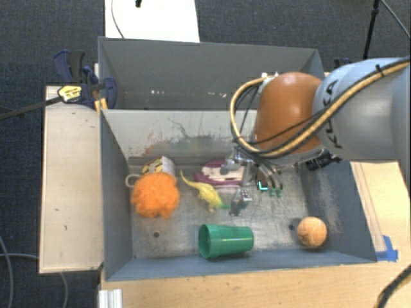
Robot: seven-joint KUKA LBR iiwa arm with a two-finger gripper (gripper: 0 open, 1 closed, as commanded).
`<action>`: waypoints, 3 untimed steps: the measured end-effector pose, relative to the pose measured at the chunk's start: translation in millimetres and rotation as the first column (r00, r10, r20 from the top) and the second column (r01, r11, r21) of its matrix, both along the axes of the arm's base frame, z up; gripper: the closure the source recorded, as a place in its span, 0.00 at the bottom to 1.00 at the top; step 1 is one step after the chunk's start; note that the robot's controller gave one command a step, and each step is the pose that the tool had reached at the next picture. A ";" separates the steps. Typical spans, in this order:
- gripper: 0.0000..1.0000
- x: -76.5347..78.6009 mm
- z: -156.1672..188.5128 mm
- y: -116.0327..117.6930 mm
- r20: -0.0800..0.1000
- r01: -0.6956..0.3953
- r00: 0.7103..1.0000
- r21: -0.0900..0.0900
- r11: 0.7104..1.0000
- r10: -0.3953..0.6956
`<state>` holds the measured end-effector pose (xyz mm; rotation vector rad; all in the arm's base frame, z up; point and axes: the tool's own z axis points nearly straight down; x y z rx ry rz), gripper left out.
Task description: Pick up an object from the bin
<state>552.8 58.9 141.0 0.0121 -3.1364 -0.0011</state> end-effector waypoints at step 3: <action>0.00 27.2 -49.9 16.3 0.036 -0.022 0.999 0.004 1.000 0.022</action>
Offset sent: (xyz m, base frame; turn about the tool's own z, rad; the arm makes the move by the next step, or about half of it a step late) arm 0.0232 0.0231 -0.0710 -0.0417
